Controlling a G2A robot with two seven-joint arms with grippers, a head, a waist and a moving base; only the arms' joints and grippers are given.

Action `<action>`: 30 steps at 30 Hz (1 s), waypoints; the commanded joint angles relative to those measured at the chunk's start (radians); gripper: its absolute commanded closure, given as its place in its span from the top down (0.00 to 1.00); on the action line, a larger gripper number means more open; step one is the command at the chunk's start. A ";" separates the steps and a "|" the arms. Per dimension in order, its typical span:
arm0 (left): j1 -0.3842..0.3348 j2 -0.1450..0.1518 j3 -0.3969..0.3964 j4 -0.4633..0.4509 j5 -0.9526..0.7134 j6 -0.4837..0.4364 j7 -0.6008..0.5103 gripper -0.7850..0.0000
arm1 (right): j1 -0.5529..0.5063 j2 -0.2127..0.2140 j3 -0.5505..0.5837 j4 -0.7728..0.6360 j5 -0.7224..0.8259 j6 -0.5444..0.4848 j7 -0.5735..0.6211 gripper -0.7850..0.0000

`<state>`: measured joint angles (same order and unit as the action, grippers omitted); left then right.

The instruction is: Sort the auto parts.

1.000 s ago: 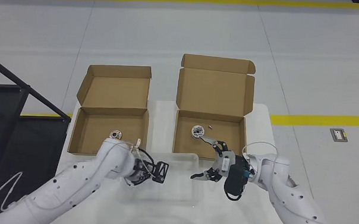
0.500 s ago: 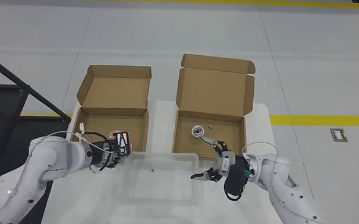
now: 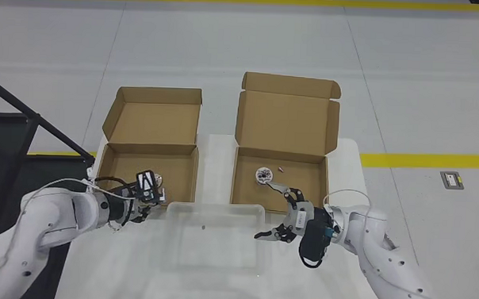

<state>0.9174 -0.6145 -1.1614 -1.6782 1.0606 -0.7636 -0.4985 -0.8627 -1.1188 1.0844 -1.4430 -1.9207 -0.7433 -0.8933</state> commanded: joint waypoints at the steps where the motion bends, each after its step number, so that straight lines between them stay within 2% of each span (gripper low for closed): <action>1: -0.002 -0.006 0.000 0.034 -0.011 0.035 0.005 0.00 | 0.000 0.000 0.000 0.000 0.000 0.000 0.000 1.00; 4: -0.031 -0.020 0.024 0.085 0.003 0.060 -0.012 0.00 | 0.000 0.000 0.000 0.000 0.000 0.000 0.000 1.00; 8: -0.101 -0.056 0.091 0.209 -0.017 0.079 0.004 0.00 | 0.000 0.000 0.000 0.000 0.000 0.000 0.000 1.00; 12: -0.199 -0.106 0.178 0.333 -0.021 0.082 0.036 0.00 | 0.000 0.000 0.000 0.000 0.000 0.000 0.000 1.00; 16: -0.288 -0.159 0.264 0.436 0.049 0.112 0.059 0.00 | 0.000 0.000 0.000 0.000 0.000 0.000 0.000 1.00; 22: -0.408 -0.243 0.362 0.602 0.090 0.128 0.094 0.00 | 0.000 0.000 0.000 0.000 0.000 0.000 0.000 1.00; 30: -0.494 -0.332 0.436 0.743 0.126 0.073 0.121 0.00 | 0.000 0.000 0.000 0.000 0.000 0.000 0.000 1.00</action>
<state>0.4299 -0.9365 -0.7304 -0.9536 1.1870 -0.6848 -0.3835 -0.8627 -1.1188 1.0844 -1.4430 -1.9207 -0.7433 -0.8933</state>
